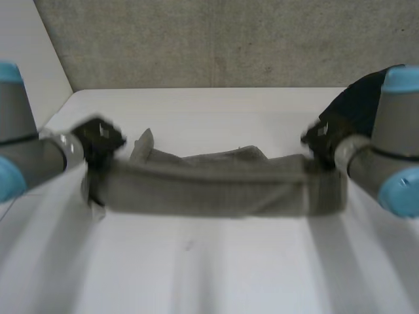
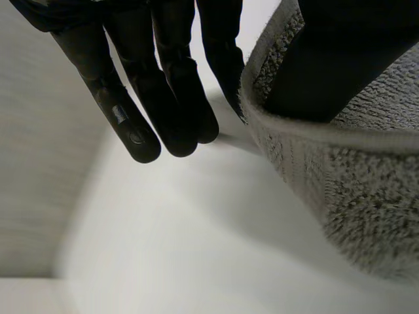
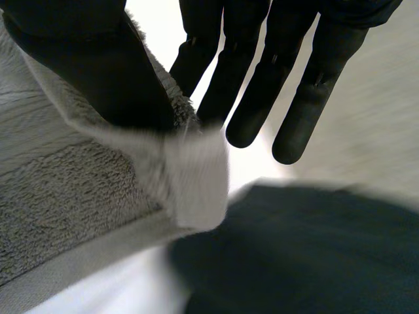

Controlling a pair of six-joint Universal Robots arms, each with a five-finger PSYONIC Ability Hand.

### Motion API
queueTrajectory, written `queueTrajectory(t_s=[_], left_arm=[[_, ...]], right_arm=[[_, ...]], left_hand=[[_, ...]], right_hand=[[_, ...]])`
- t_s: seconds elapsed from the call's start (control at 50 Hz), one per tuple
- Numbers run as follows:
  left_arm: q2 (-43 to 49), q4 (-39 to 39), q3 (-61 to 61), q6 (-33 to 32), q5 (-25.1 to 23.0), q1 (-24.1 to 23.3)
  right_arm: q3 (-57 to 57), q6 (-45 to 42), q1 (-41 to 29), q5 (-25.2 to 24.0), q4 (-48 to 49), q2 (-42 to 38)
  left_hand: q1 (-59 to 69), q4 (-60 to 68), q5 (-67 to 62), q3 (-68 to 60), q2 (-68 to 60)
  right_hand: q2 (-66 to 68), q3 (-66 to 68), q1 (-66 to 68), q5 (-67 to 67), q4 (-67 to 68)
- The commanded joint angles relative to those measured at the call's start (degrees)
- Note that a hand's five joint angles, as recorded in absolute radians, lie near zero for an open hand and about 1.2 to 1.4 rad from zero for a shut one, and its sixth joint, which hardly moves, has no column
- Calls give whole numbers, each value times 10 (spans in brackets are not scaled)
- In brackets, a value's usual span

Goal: Fold the laundry.

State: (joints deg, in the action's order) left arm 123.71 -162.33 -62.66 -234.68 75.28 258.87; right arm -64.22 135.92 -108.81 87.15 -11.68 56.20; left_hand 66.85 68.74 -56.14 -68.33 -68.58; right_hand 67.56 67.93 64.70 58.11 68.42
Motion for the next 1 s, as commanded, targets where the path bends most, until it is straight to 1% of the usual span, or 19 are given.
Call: queueTrajectory(t_s=[0.02, 0.04, 0.06, 0.12, 0.14, 0.16, 0.22, 0.28, 0.4, 0.5, 0.64, 0.7, 0.76, 0.8, 0.9, 0.94, 1.0], left_arm=[[-11, -146, 229, 133, 27, -12], [-14, -171, 249, 155, 35, -12], [-23, -222, 286, 199, 54, -12], [-36, -291, 334, 261, 77, -12], [-38, -328, 357, 293, 87, -13], [-39, -341, 363, 307, 91, -13], [-38, -337, 360, 338, 90, -13], [-34, -323, 352, 346, 87, -11], [-22, -307, 279, 358, 84, 6], [-13, -308, 198, 359, 73, 9], [24, -330, 75, 348, 24, 20], [44, -336, 28, 332, 6, 29], [57, -333, -11, 302, -7, 41], [61, -325, -40, 268, -15, 53], [61, -307, -69, 213, -29, 84], [64, -302, -75, 193, -35, 99], [70, -295, -73, 174, -41, 109]], right_arm=[[199, 87, -8, 29, 155, -20], [212, 98, -9, 31, 180, -20], [232, 120, -9, 34, 232, -15], [242, 145, -9, 43, 314, -7], [242, 155, -10, 50, 357, -1], [242, 159, -11, 53, 378, 0], [241, 158, -21, 58, 415, 2], [243, 157, -25, 56, 409, 1], [230, 159, -32, 38, 367, -14], [207, 159, -35, 22, 330, -34], [158, 156, -36, 11, 264, -77], [130, 151, -36, 11, 235, -95], [87, 143, -33, 14, 198, -101], [68, 143, -32, 13, 189, -97], [25, 145, -24, 10, 175, -64], [10, 153, -22, 9, 172, -44], [-2, 162, -23, 10, 169, -22]], left_hand=[[131, 113, -139, -117, -114], [131, 113, -139, -117, -114], [131, 113, -139, -117, -114], [131, 113, -139, -117, -114], [131, 113, -139, -117, -114], [131, 113, -139, -117, -114], [131, 113, -139, -117, -114], [131, 113, -139, -117, -114], [131, 113, -139, -117, -114], [131, 113, -139, -117, -114], [131, 113, -139, -117, -114], [131, 113, -139, -117, -114], [131, 113, -139, -117, -114], [131, 113, -139, -117, -114], [131, 113, -139, -117, -114], [78, 59, -85, -63, -61], [-60, -79, 53, 74, 77]], right_hand=[[124, 121, 153, 119, 116], [124, 121, 153, 119, 116], [124, 121, 153, 119, 116], [124, 121, 153, 119, 116], [124, 121, 153, 119, 116], [124, 121, 153, 119, 116], [124, 121, 153, 119, 116], [124, 121, 153, 119, 116], [124, 121, 153, 119, 116], [124, 121, 153, 119, 116], [124, 121, 153, 119, 116], [124, 121, 153, 119, 116], [124, 121, 153, 119, 116], [124, 121, 153, 119, 116], [124, 121, 153, 119, 116], [124, 121, 153, 119, 116], [124, 121, 153, 119, 116]])
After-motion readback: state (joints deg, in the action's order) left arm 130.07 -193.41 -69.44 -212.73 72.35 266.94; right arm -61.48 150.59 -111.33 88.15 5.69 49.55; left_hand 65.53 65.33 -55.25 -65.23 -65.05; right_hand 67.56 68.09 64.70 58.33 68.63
